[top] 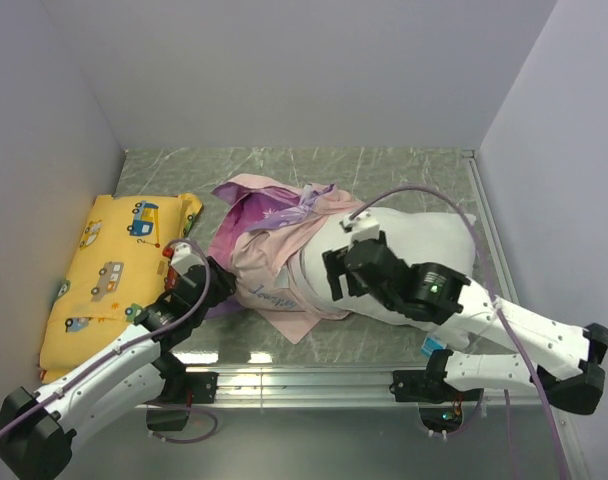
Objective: Remove the pillowcase from the pillow
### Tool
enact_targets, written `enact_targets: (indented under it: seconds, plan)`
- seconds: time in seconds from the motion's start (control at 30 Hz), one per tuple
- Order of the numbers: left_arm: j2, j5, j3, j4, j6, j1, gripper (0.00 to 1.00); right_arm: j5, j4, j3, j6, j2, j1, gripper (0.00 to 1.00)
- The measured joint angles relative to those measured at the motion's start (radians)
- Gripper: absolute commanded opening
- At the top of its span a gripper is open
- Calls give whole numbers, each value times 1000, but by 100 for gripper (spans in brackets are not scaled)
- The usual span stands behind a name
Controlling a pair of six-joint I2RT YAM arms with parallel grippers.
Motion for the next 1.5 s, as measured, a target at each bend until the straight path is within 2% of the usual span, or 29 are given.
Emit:
enact_targets:
  seconds: [0.1,0.13,0.2,0.23,0.27,0.3,0.4,0.57,0.6,0.67,0.7,0.73,0.77,0.83,0.87,0.9,0.97,1.0,1.03,1.13,1.2,1.27,1.5]
  plan:
    - [8,9,0,13,0,0,30,46,6,-41,38,43,84,91]
    - [12,11,0,17,0,0,16,66,6,-69,58,66,103,93]
    - [20,18,1,26,3,0,4,113,-2,-124,102,122,128,95]
    - [23,21,1,30,7,0,1,141,-8,-142,121,157,131,78]
    - [27,23,1,31,7,0,1,163,-14,-148,135,189,131,57]
    - [30,28,4,27,11,-1,1,190,-21,-149,145,219,129,11]
    - [24,49,35,0,21,-5,1,255,-48,-115,196,260,127,0]
    - [-48,73,195,-123,67,-6,1,251,-155,72,144,188,113,0]
    - [-63,83,249,-153,80,-6,1,238,-169,121,126,164,109,6]
    - [-72,101,377,-202,108,-5,1,187,-196,246,79,104,102,9]
    - [-63,110,451,-218,121,-5,4,166,-206,300,60,79,99,11]
    - [-50,119,529,-232,136,-5,14,147,-218,356,42,56,82,10]
    - [-25,128,604,-233,151,-6,18,113,-230,408,25,41,47,9]
    - [38,144,727,-223,172,-5,28,-4,-209,454,-6,24,-77,8]
    - [82,154,780,-210,182,-5,33,-58,-179,440,-14,14,-163,8]
    - [121,166,814,-197,189,-5,43,-97,-144,409,-23,13,-229,6]
    - [198,188,842,-172,202,-5,50,-145,-76,326,-37,45,-321,5]
    - [230,198,842,-169,203,-5,56,-169,-38,277,-45,82,-353,4]
    - [265,207,840,-177,207,-5,68,-190,6,221,-51,132,-375,3]
    - [375,231,816,-177,227,-4,82,-253,162,62,-54,303,-407,0]
    - [416,251,813,-163,247,-2,85,-264,265,18,-55,417,-420,0]
    - [407,255,813,-164,260,-2,86,-269,337,11,-55,460,-430,0]
    - [207,224,798,-220,277,-6,88,-331,416,53,-45,536,-472,0]
